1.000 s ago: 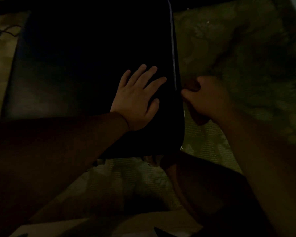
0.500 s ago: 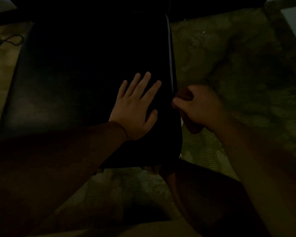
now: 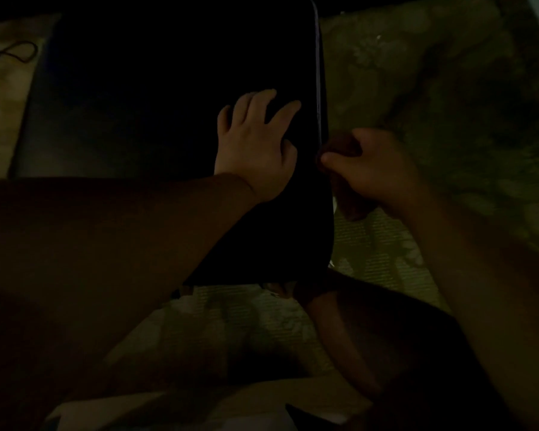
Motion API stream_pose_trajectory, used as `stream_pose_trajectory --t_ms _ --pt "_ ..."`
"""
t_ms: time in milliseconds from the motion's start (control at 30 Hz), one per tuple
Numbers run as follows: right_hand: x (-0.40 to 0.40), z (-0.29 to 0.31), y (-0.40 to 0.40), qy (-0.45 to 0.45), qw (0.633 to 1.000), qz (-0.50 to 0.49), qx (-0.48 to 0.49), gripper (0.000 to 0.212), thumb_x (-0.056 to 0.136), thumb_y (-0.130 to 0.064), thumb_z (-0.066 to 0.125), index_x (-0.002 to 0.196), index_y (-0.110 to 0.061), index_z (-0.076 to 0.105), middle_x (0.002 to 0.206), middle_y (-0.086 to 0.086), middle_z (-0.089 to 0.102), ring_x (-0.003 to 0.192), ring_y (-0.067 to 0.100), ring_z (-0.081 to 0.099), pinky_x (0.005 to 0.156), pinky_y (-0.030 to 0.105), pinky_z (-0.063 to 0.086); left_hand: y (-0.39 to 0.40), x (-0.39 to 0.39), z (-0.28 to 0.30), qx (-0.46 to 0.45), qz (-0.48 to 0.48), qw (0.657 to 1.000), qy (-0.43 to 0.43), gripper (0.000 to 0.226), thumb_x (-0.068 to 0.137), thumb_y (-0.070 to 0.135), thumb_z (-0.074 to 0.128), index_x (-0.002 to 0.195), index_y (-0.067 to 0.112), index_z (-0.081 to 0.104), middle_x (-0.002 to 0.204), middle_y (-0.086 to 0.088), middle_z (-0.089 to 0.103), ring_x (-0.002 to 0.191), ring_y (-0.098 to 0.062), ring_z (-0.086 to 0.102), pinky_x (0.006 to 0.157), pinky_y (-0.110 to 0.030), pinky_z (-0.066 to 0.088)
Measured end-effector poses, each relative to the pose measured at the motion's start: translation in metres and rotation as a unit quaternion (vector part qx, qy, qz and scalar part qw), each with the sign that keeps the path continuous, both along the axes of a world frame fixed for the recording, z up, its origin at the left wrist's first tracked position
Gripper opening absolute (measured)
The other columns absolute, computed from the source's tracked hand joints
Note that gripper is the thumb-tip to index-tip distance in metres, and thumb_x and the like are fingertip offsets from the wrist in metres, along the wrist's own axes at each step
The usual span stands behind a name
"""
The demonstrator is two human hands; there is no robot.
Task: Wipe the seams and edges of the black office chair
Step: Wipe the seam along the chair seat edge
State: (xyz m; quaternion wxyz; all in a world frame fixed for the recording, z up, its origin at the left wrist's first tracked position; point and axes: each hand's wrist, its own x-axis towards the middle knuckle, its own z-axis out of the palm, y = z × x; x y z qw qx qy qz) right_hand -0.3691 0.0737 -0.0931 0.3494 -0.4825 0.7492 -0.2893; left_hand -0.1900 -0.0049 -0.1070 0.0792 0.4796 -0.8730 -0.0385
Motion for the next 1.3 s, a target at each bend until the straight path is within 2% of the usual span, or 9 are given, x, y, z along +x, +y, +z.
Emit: stream_pose_trajectory --t_ms 200,333,467,600,733,833,1000,1167,1300 --pt "-0.001 -0.001 0.000 0.008 0.999 0.009 0.039 0.022 0.085 -0.032 0.070 0.097 -0.014 0.068 0.089 0.008 0.068 0.081 0.022 0.065 0.078 0.045 0.056 0.001 0.005 -0.004 0.021 -0.002 1.000 0.005 0.065 0.089 0.045 0.034 0.152 0.034 0.039 0.161 -0.003 0.034 0.150 -0.029 0.024 0.119 -0.058 0.017" --pt "0.003 0.001 0.000 0.003 0.999 0.042 0.007 0.022 0.085 -0.031 0.071 0.093 -0.011 0.068 0.085 0.009 0.068 0.079 0.022 0.066 0.073 0.042 0.055 0.001 0.003 -0.002 0.024 0.001 1.000 0.014 0.064 0.088 0.045 0.036 0.152 0.035 0.040 0.160 -0.002 0.034 0.150 -0.028 0.024 0.120 -0.057 0.016" --pt "0.000 -0.003 0.001 0.044 0.999 0.006 0.016 0.021 0.087 -0.030 0.067 0.091 -0.009 0.066 0.083 0.010 0.065 0.080 0.025 0.064 0.072 0.038 0.051 0.001 0.006 -0.003 0.026 -0.004 1.000 0.017 0.065 0.089 0.046 0.033 0.152 0.034 0.039 0.161 -0.002 0.033 0.151 -0.028 0.023 0.120 -0.057 0.017" --pt "0.004 -0.003 0.001 0.008 1.000 0.017 -0.003 0.019 0.085 -0.025 0.069 0.089 -0.007 0.068 0.081 0.010 0.068 0.077 0.025 0.066 0.068 0.039 0.052 0.001 0.006 -0.003 0.028 0.000 0.999 0.021 0.065 0.088 0.047 0.033 0.152 0.035 0.040 0.161 -0.002 0.033 0.151 -0.028 0.023 0.121 -0.056 0.015" --pt "0.001 -0.006 0.002 0.023 1.000 -0.009 0.019 0.020 0.086 -0.028 0.068 0.088 -0.008 0.067 0.077 0.005 0.064 0.076 0.022 0.064 0.061 0.029 0.046 0.001 0.007 -0.003 0.027 -0.007 0.999 0.018 0.066 0.088 0.048 0.029 0.153 0.035 0.039 0.161 -0.002 0.033 0.151 -0.028 0.023 0.121 -0.056 0.015" --pt "0.006 -0.003 0.002 -0.032 0.999 0.009 0.011 0.012 0.085 -0.024 0.070 0.086 -0.012 0.069 0.078 0.005 0.067 0.074 0.019 0.065 0.067 0.033 0.051 0.001 0.009 -0.003 0.029 -0.012 0.999 0.015 0.066 0.090 0.048 0.028 0.154 0.034 0.037 0.162 -0.003 0.031 0.151 -0.029 0.021 0.120 -0.057 0.015" --pt "0.004 -0.004 0.001 0.028 0.999 -0.006 0.023 0.016 0.086 -0.025 0.066 0.078 -0.011 0.063 0.074 0.005 0.061 0.075 0.024 0.063 0.060 0.030 0.043 0.003 0.012 -0.003 0.025 -0.025 0.999 0.009 0.067 0.089 0.047 0.027 0.153 0.032 0.038 0.161 -0.004 0.033 0.151 -0.030 0.023 0.120 -0.058 0.017" --pt "0.014 0.002 0.002 0.013 0.999 0.031 0.009 0.016 0.085 -0.022 0.067 0.079 -0.008 0.063 0.075 0.009 0.062 0.073 0.025 0.062 0.064 0.036 0.048 0.004 0.018 -0.004 0.020 -0.036 0.999 0.003 0.067 0.088 0.046 0.030 0.153 0.032 0.040 0.161 -0.004 0.034 0.150 -0.030 0.024 0.119 -0.059 0.018" --pt "0.017 0.005 0.004 0.019 0.999 0.016 0.024 0.017 0.086 -0.021 0.066 0.077 -0.007 0.063 0.071 0.007 0.061 0.068 0.023 0.060 0.055 0.026 0.041 0.005 0.023 -0.003 0.020 -0.047 0.999 0.014 0.065 0.088 0.044 0.031 0.152 0.031 0.042 0.159 -0.005 0.036 0.150 -0.030 0.025 0.119 -0.058 0.018"
